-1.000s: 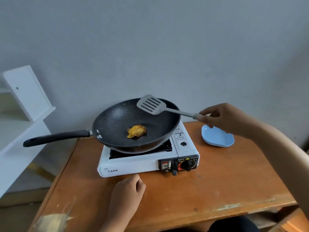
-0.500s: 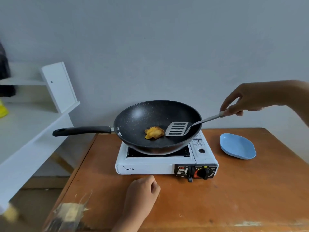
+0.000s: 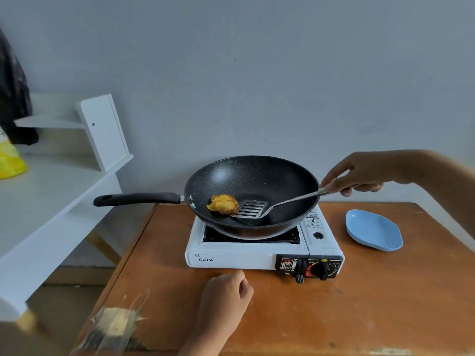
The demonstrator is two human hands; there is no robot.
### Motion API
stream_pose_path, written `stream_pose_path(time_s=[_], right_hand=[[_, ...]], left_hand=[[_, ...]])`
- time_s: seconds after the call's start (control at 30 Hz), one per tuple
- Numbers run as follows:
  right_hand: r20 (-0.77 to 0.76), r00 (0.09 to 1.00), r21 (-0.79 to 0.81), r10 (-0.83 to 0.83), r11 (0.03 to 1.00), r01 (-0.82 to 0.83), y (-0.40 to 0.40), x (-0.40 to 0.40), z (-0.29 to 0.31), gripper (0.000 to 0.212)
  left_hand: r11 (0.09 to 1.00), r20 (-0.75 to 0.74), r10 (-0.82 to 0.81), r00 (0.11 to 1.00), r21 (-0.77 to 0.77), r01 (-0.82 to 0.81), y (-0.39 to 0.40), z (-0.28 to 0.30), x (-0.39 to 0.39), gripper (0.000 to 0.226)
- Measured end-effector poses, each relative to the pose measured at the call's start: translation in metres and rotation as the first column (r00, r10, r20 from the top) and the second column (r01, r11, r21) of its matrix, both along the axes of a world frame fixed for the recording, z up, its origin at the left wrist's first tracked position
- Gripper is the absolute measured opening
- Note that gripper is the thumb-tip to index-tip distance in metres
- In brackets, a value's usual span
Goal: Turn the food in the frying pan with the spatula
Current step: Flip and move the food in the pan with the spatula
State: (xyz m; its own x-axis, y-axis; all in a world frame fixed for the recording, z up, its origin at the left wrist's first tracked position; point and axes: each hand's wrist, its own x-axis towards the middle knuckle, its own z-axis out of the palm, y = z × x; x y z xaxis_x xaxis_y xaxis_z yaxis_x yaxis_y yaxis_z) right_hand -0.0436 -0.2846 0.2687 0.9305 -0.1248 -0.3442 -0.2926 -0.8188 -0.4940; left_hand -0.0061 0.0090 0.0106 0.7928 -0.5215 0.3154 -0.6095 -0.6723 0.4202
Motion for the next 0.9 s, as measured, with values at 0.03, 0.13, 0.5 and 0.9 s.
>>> stream_pose_path(time_s=[0.03,0.13,0.5,0.9], right_hand=[[0.010,1.000,0.015,-0.006,1.000,0.006,-0.001,-0.001,-0.005,0.011],[0.053,0.998,0.044,-0.028,0.999,0.025,-0.002,-0.004,-0.018,0.014],[0.123,0.989,0.223,-0.086,0.973,0.057,-0.008,-0.019,-0.032,0.013],[0.196,0.979,0.179,-0.053,0.984,0.018,0.020,0.006,-0.022,0.013]], left_hand=[[1.000,0.005,0.004,1.000,-0.006,-0.004,0.000,0.001,0.000,0.028],[1.000,0.000,-0.001,1.000,0.001,0.001,-0.001,0.002,-0.001,0.027],[1.000,0.009,0.002,1.000,0.022,-0.002,-0.002,0.003,-0.002,0.026],[0.999,0.011,0.009,1.000,0.048,-0.010,-0.002,0.000,-0.001,0.027]])
